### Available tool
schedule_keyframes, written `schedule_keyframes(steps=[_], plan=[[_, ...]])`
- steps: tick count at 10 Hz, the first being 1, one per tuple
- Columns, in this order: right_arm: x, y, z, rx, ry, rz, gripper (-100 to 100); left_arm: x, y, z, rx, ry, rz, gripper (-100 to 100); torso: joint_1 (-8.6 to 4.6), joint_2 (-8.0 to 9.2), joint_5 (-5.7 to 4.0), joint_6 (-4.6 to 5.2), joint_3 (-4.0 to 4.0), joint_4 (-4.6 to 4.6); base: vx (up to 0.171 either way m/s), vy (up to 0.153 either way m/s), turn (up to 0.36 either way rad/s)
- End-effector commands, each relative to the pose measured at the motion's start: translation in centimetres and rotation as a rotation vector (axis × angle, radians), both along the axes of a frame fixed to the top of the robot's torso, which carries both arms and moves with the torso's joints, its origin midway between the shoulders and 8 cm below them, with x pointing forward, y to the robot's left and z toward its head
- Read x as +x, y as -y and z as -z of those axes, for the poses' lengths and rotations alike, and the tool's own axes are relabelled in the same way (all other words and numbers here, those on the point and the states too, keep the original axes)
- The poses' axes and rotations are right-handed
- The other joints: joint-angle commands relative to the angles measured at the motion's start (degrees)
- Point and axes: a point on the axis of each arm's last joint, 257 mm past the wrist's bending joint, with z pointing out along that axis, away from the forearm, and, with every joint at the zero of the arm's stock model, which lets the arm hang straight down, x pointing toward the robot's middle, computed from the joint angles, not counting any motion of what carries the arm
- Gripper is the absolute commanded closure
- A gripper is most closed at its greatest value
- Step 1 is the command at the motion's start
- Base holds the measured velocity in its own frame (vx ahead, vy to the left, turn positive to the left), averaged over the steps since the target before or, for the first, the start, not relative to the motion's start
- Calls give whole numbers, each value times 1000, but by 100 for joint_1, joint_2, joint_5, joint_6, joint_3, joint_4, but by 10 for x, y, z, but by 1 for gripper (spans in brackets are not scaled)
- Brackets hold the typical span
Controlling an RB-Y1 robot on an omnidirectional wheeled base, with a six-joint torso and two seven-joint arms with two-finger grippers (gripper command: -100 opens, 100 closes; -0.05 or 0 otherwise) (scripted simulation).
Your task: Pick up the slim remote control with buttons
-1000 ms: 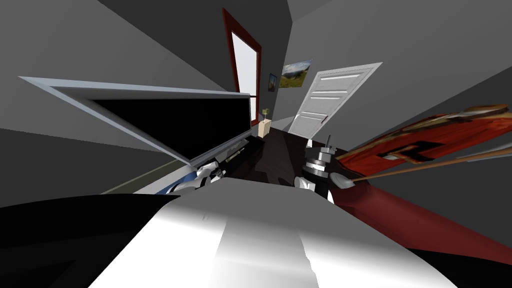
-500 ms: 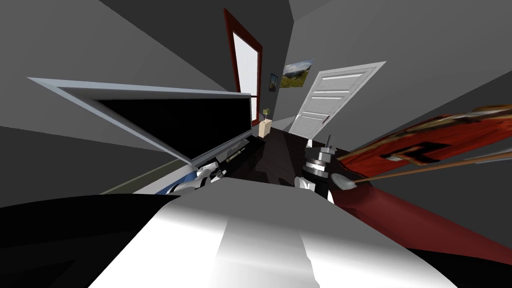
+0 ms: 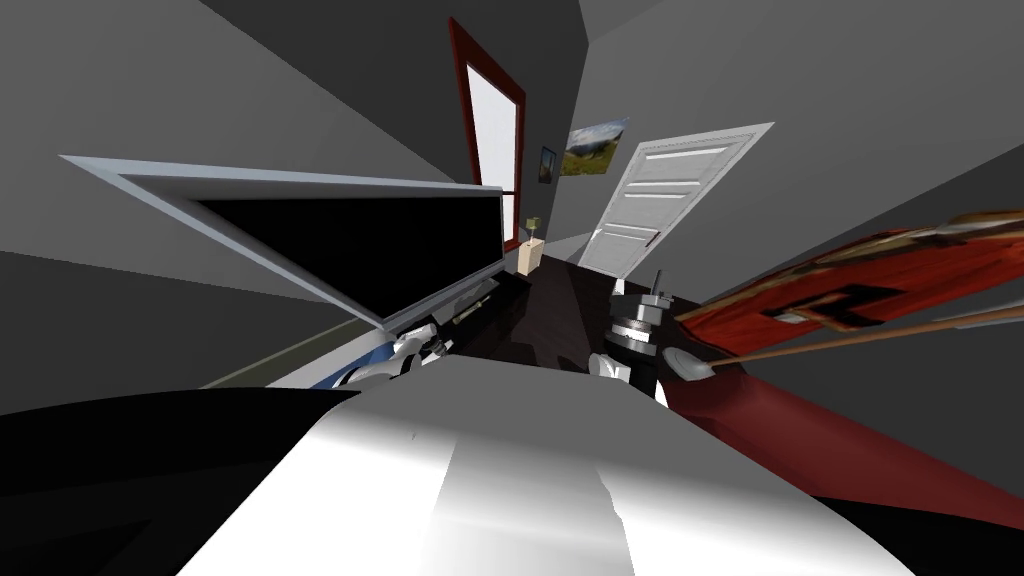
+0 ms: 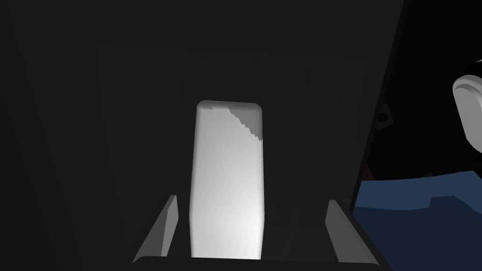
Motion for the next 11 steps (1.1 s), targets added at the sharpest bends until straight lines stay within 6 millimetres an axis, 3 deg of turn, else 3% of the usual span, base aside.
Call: schedule_keyframes(steps=[1, 4, 6, 11], plan=[[0, 0, 0, 0, 0, 0, 0, 13, 2, -5, -2, 20, -6, -100, 0, 0, 0, 0, 0, 0, 13, -36, -220], [0, 0, 0, 0, 0, 0, 0, 44, 6, -19, -10, 68, -28, -100, -43, -10, -9, 8, -5, -1, 23, -94, -279], [0, 0, 0, 0, 0, 0, 0, 48, -4, -23, -5, 80, -36, -100, -47, -9, -10, 2, -5, -2, 32, -91, -146], [0, 0, 0, 0, 0, 0, 0, 21, -20, -14, 2, 42, -23, -100, 11, 10, 2, -5, 5, 1, -5, 12, 63]])
